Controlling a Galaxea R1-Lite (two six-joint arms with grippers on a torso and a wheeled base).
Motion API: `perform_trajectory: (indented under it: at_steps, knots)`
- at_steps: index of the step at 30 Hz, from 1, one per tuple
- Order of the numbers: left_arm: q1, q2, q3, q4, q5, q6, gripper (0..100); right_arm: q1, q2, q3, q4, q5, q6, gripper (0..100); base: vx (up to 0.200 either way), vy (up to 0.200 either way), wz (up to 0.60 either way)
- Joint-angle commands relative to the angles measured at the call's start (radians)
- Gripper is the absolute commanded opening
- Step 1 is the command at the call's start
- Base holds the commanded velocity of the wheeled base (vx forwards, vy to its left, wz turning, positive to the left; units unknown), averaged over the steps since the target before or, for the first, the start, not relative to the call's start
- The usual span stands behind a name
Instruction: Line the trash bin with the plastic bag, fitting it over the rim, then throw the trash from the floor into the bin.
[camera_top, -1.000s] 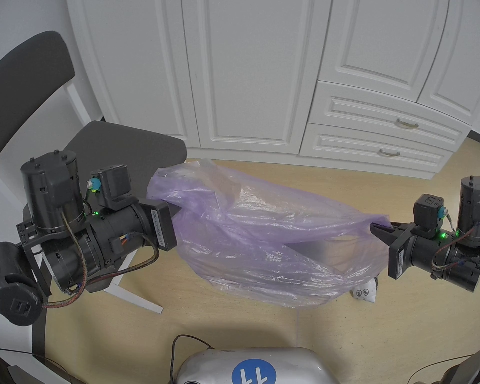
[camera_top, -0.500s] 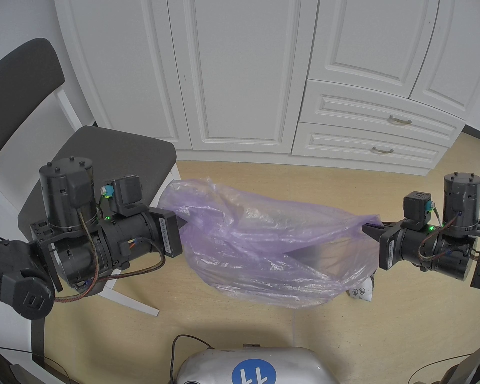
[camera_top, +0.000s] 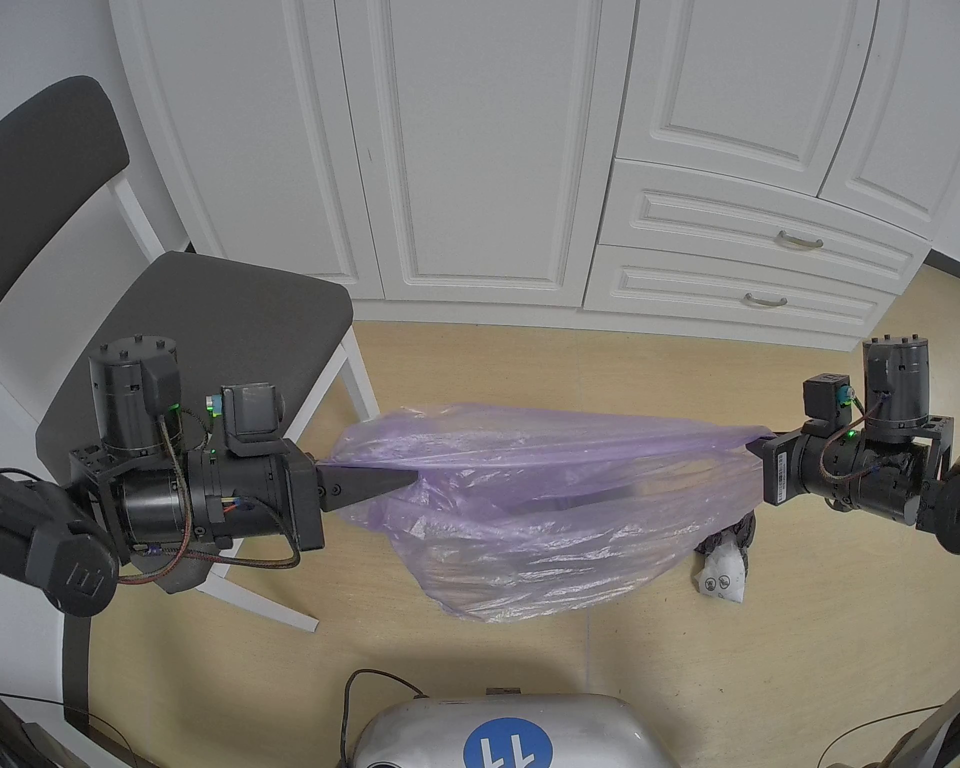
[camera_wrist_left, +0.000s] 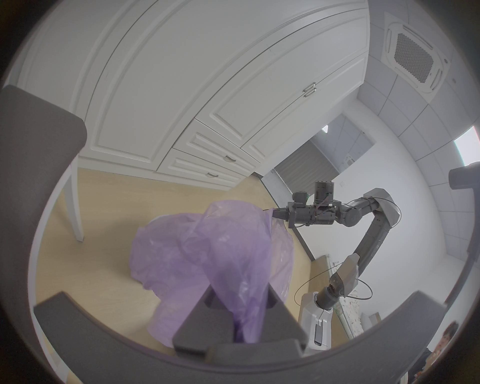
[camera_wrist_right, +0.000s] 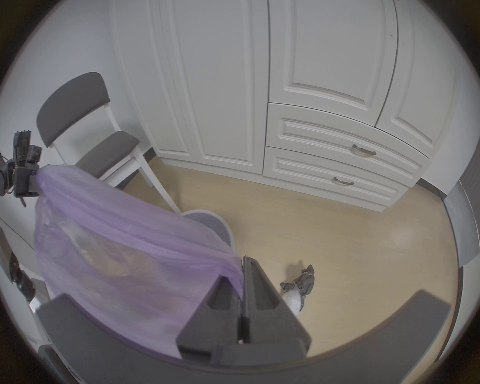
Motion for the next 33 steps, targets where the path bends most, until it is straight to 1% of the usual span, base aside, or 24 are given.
perform_trajectory:
  at_steps: [1, 2, 3, 7, 10, 13, 15, 18, 22, 26, 28, 29, 30, 33]
  knots:
    - [0.042, 0.192, -0.045, -0.106, -0.087, -0.010, 0, -0.072, 0.086, -0.037, -0.008, -0.005, -0.013, 0, 0.000, 0.000, 0.00]
    - [0.042, 0.192, -0.045, -0.106, -0.087, -0.010, 0, -0.072, 0.086, -0.037, -0.008, -0.005, -0.013, 0, 0.000, 0.000, 0.00]
    - [0.036, 0.259, -0.070, -0.150, -0.087, -0.012, 0, -0.079, 0.098, -0.044, -0.008, -0.005, -0.013, 0, 0.000, 0.000, 0.00]
    - [0.024, 0.373, -0.116, -0.213, -0.087, -0.015, 0, -0.080, 0.124, -0.049, -0.010, -0.002, -0.012, 0, 0.000, 0.000, 0.00]
    - [0.019, 0.453, -0.163, -0.270, -0.087, -0.044, 0, -0.080, 0.146, -0.060, -0.027, 0.004, -0.009, 0, 0.000, 0.000, 0.00]
    - [0.016, 0.519, -0.209, -0.341, -0.086, -0.098, 0, -0.080, 0.164, -0.061, -0.056, 0.008, -0.007, 0, 0.000, 0.000, 0.00]
    - [0.012, 0.588, -0.254, -0.434, -0.078, -0.170, 0, -0.080, 0.195, -0.060, -0.102, 0.008, -0.006, 0, 0.000, 0.000, 0.00]
    - [0.009, 0.640, -0.275, -0.514, -0.077, -0.223, 0, -0.080, 0.229, -0.058, -0.131, 0.008, -0.006, 0, 0.000, 0.000, 0.00]
    - [-0.005, 0.663, -0.277, -0.532, -0.077, -0.260, 0, -0.077, 0.265, -0.069, -0.136, 0.010, -0.006, 0, 0.000, 0.000, 0.00]
    - [-0.030, 0.687, -0.292, -0.535, -0.075, -0.272, 0, -0.063, 0.282, -0.083, -0.136, 0.025, 0.004, 0, 0.000, 0.000, 0.00]
    - [-0.045, 0.709, -0.307, -0.534, -0.074, -0.274, 0, -0.025, 0.285, -0.084, -0.136, 0.065, 0.034, 0, 0.000, 0.000, 0.00]
    - [-0.045, 0.709, -0.307, -0.534, -0.074, -0.274, 0, -0.025, 0.285, -0.084, -0.136, 0.065, 0.034, 0, 0.000, 0.000, 0.00]
    - [-0.056, 0.709, -0.300, -0.534, -0.074, -0.277, 0, 0.009, 0.285, -0.087, -0.139, 0.096, 0.088, 0, 0.000, 0.000, 0.00]
    - [-0.073, 0.704, -0.288, -0.535, -0.063, -0.277, 0, 0.076, 0.292, -0.112, -0.148, 0.154, 0.195, 0, 0.000, 0.000, 0.00]
